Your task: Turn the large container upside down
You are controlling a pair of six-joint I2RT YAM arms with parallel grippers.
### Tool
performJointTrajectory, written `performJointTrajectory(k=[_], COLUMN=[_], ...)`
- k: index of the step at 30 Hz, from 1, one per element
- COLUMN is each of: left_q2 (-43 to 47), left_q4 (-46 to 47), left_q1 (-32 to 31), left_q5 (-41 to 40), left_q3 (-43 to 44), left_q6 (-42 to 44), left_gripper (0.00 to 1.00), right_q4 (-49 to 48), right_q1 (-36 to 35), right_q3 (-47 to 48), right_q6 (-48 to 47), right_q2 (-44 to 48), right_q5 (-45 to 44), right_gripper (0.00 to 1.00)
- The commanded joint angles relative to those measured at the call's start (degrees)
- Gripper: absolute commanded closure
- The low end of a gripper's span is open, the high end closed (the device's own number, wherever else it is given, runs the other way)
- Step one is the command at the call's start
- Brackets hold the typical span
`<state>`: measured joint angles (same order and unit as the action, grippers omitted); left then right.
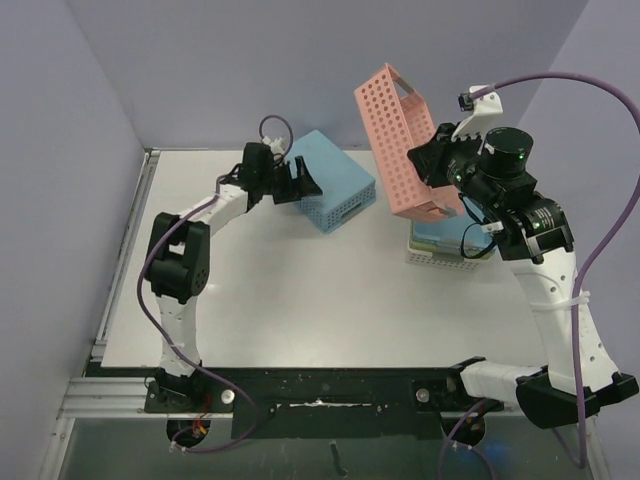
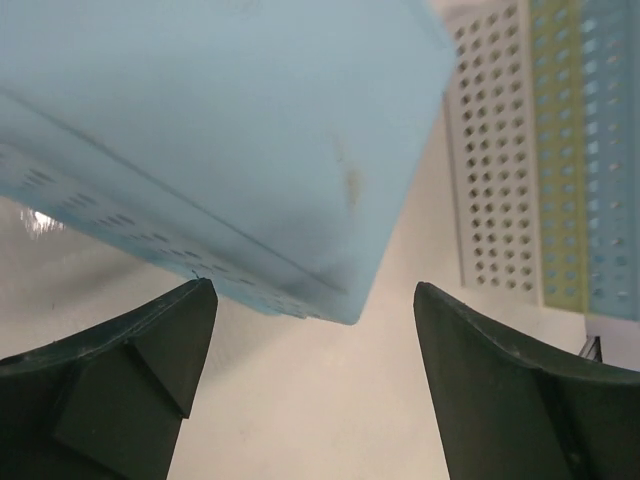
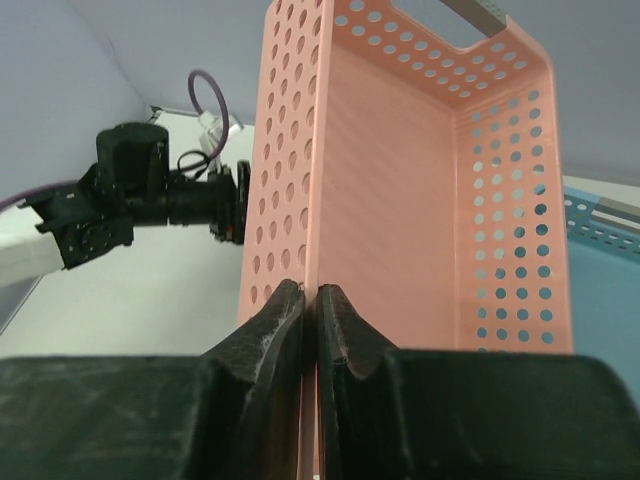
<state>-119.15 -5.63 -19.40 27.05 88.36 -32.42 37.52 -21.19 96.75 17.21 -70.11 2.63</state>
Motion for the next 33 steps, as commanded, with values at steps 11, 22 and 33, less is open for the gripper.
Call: performJointTrajectory(k=[11,22,33], left_q2=[27.3,40.6,38.8], left_q4=[-7.1,-24.7,-25.4], left_q1=[21.1,32.3,30.6], left_q5=[5.6,-11.1,-11.5], left_q3=[2.8,12.4,15.0], left_q6=[-0.6,0.3,0.3], left_gripper=[0.19,0.19,0.19], right_q4=[-10.7,-34.7,-65.8], right_q1=[-4.3,-18.2,-17.4], right_q3=[-3.2,-4.8,-12.9], right_q6=[6.7,22.7,53.6], right_q2=[0.1,-18.5,-35.6], right_q5=[13.0,27.7,43.8], right_gripper=[1.0,1.0,1.0])
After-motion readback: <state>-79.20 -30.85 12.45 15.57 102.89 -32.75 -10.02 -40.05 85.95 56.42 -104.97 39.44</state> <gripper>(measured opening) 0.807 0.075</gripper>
